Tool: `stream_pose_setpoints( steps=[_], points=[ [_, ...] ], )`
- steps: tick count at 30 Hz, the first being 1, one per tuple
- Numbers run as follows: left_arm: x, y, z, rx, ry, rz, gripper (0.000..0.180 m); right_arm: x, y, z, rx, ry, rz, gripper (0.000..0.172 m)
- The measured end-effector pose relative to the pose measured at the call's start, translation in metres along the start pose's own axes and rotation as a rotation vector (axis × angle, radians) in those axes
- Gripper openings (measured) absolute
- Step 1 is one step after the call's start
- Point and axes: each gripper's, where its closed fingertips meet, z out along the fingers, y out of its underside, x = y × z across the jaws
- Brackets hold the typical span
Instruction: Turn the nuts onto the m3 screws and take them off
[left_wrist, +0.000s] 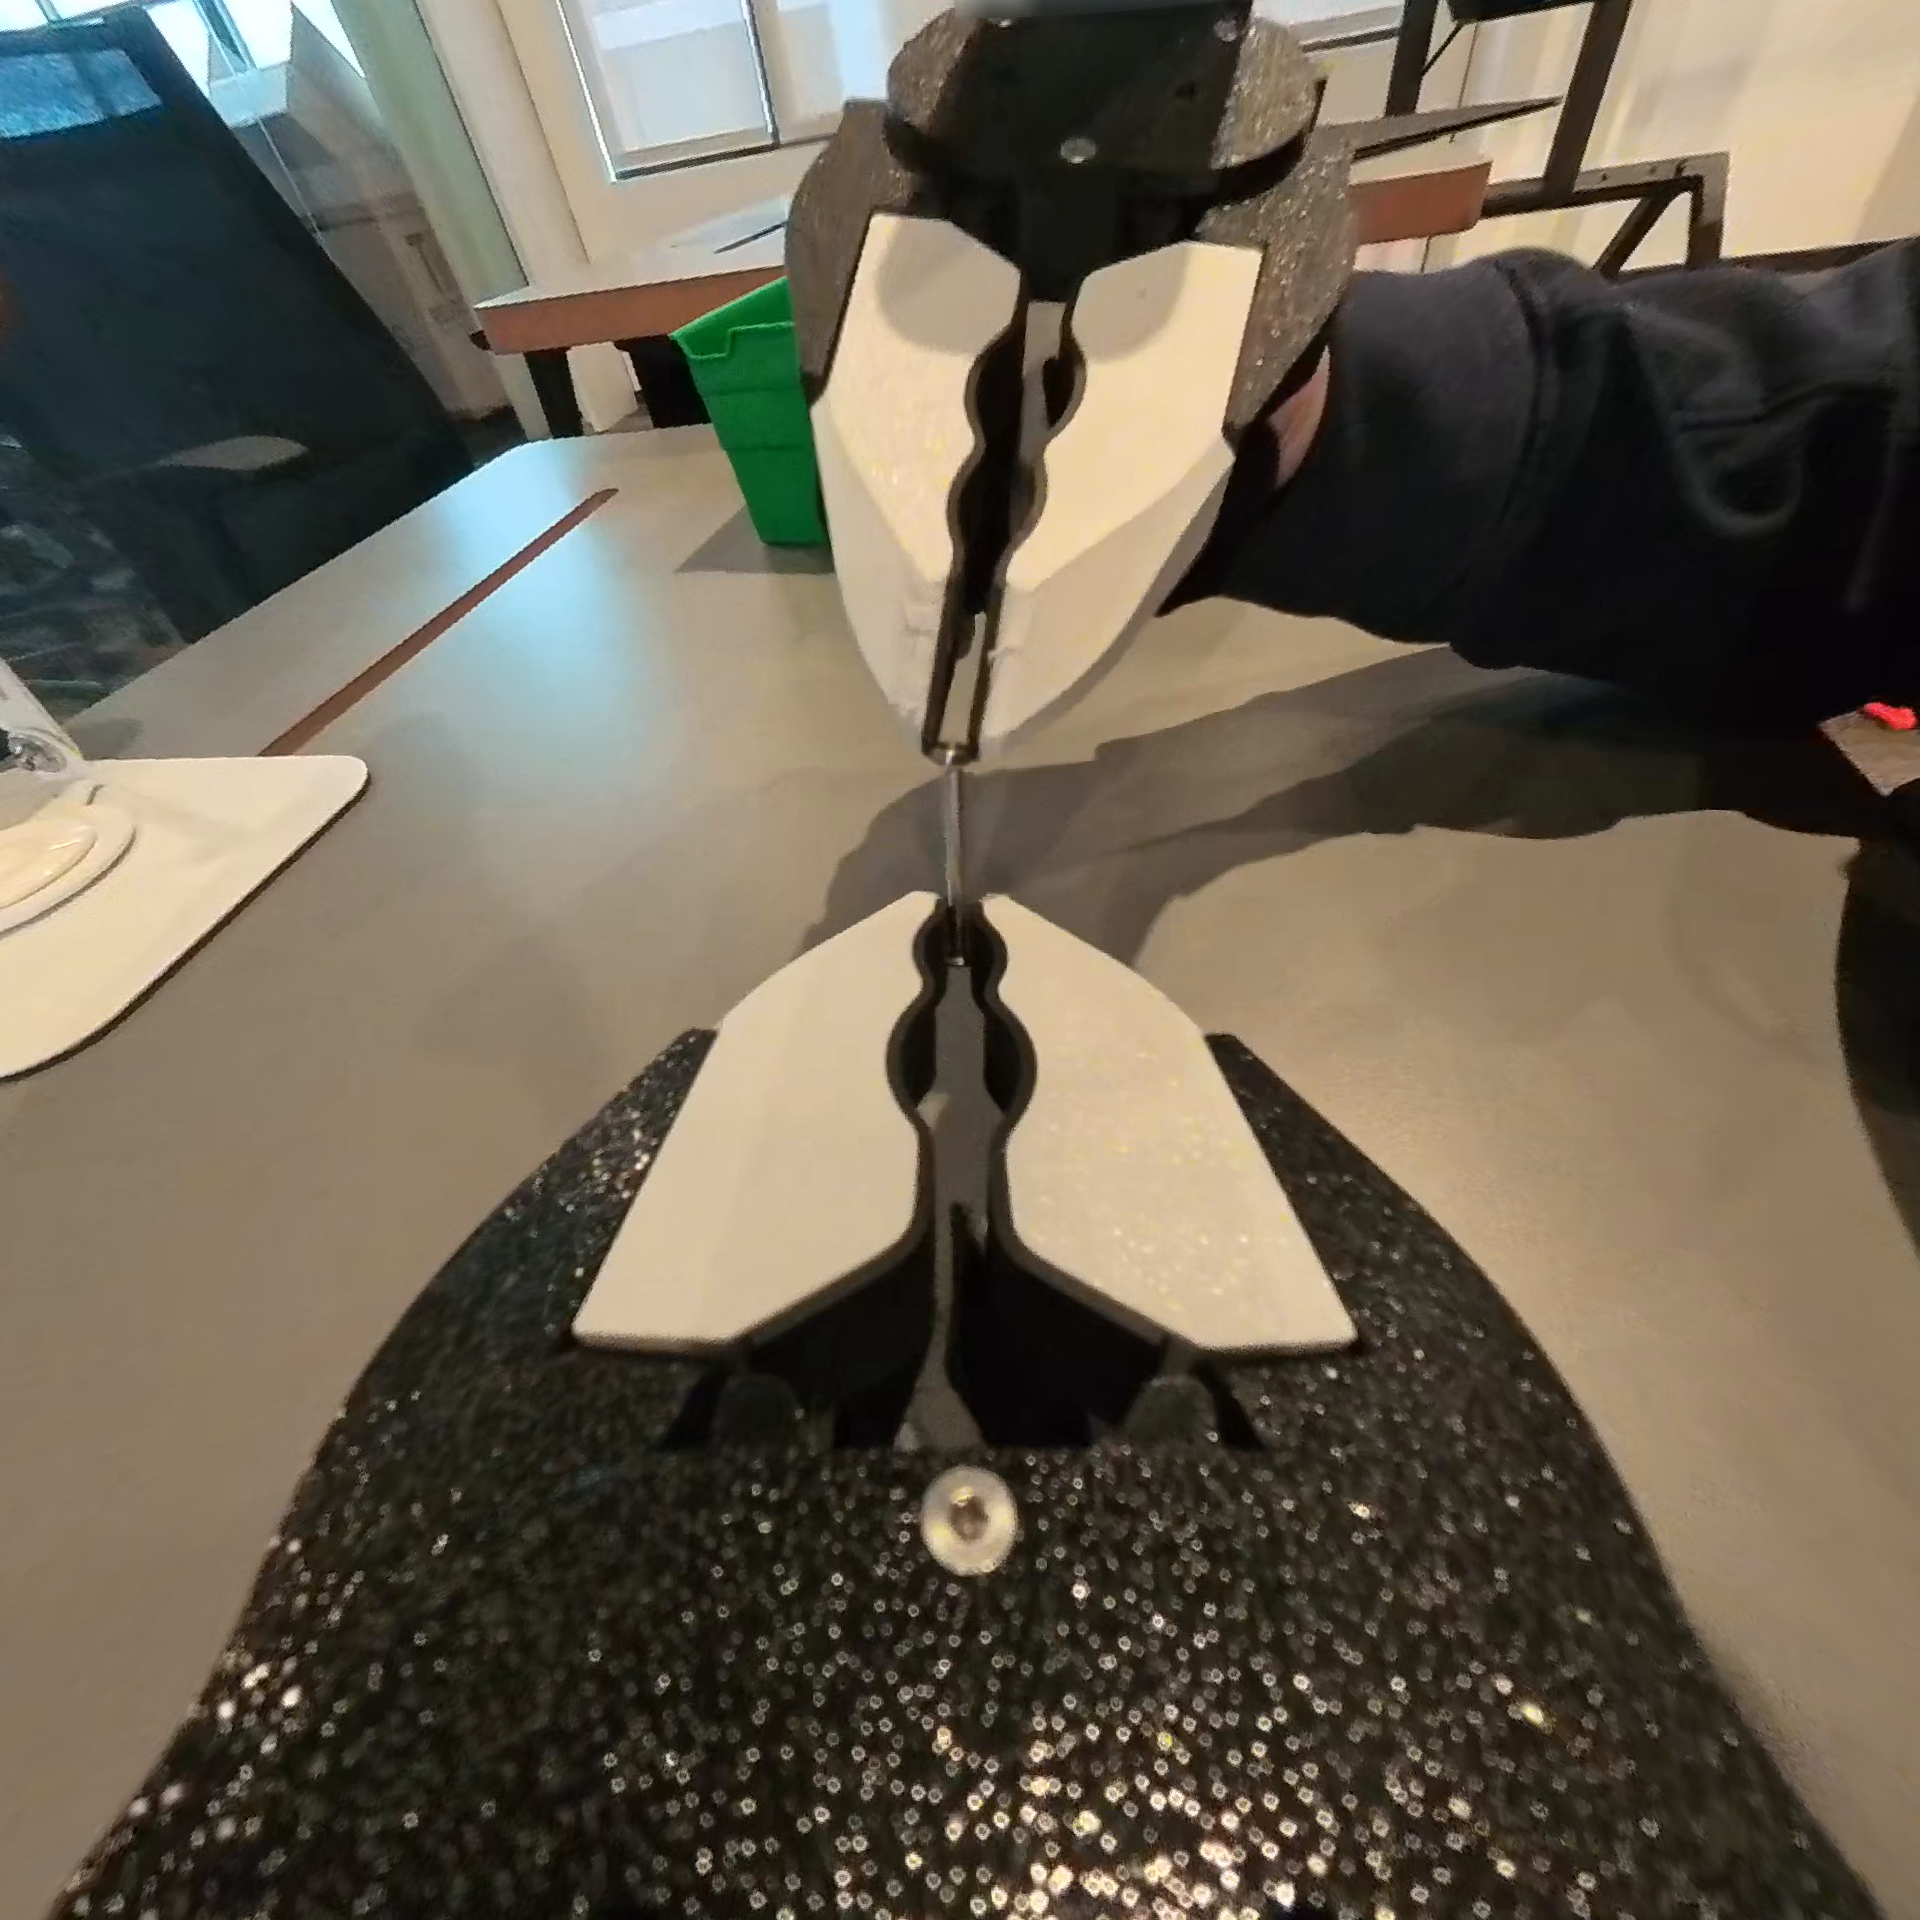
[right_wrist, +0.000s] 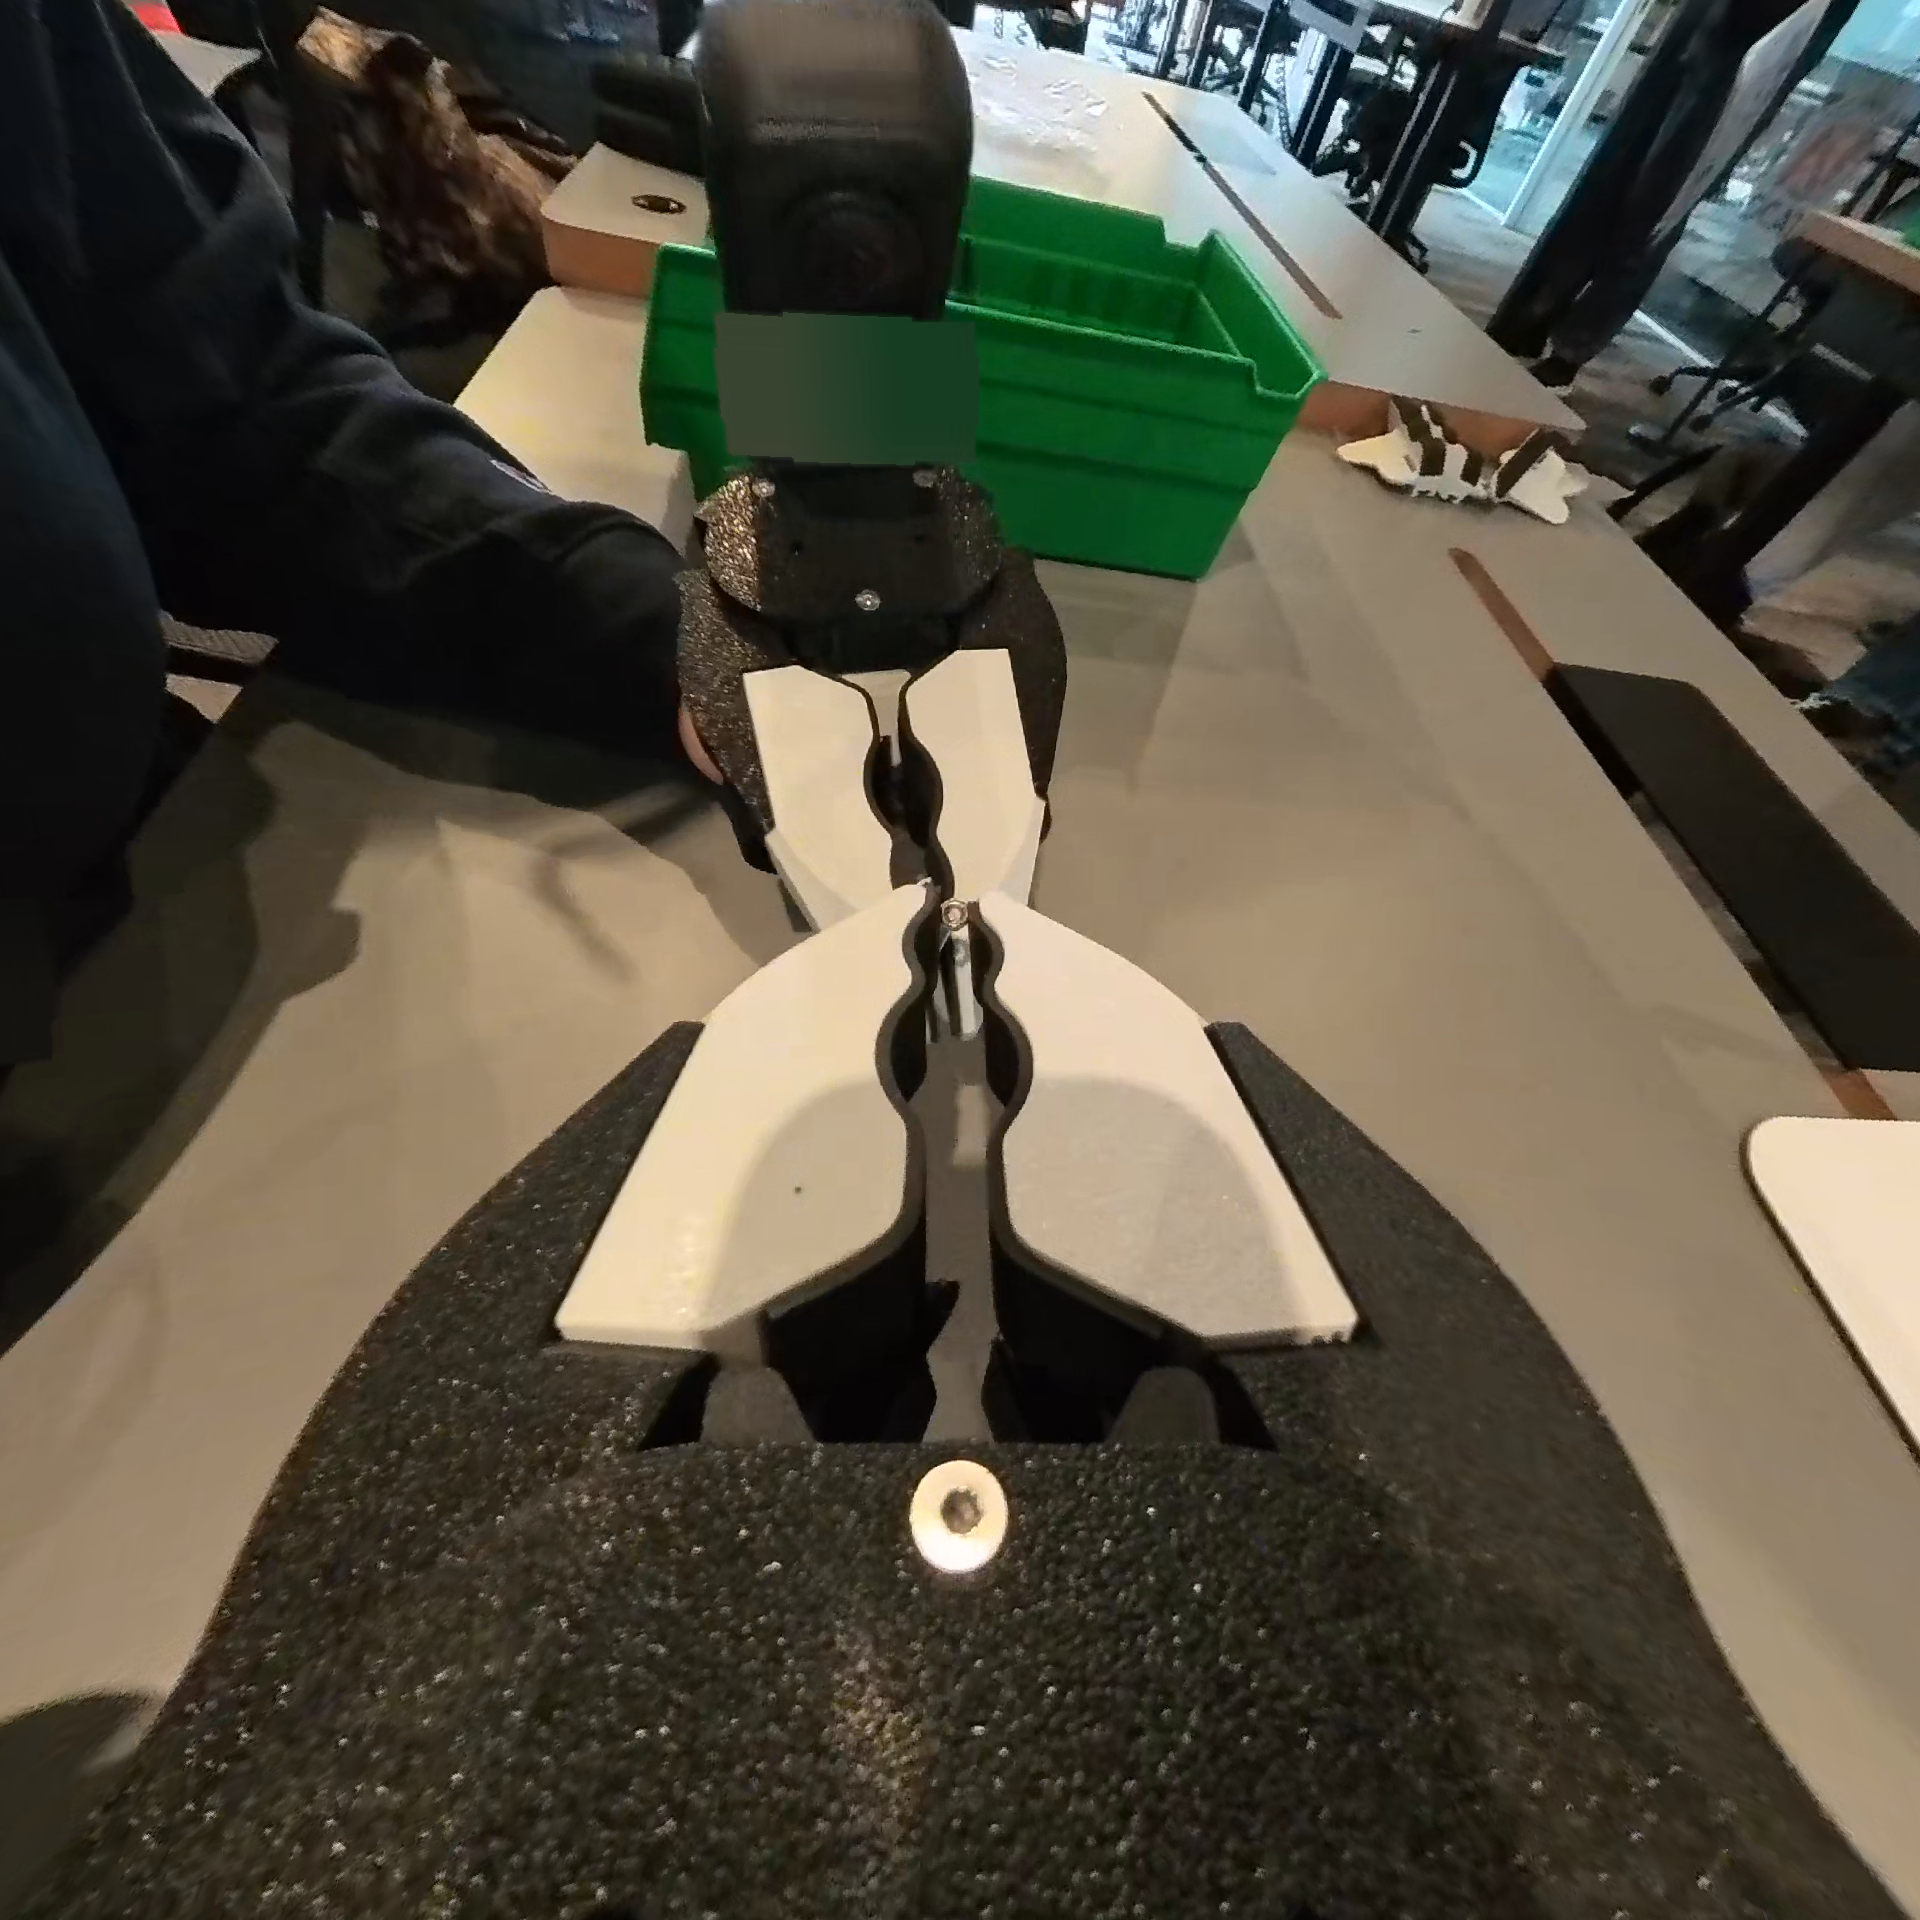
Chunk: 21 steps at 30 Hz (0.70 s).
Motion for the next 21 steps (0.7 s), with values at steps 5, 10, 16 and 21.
stream_pose_setpoints(
  steps=[5,10,16,21],
  points=[
    [0.0013,-0.0001,0.0008,0.0,0.009,0.003,0.003,-0.0014,0.0001,-0.0001,0.006,-0.015,0.012,0.005],
    [0.0011,-0.0004,0.0006,0.002,0.014,-0.005,0.003,-0.0014,0.0012,-0.0002,-0.005,-0.013,0.007,0.005],
    [0.0018,0.0005,0.0014,-0.005,0.014,0.001,0.003,-0.0016,0.0021,0.0008,-0.021,-0.015,-0.001,0.005],
    [0.0017,0.0006,0.0015,-0.006,0.015,0.001,0.003,-0.0015,0.0029,0.0001,-0.026,-0.015,-0.001,0.005]
  ],
)
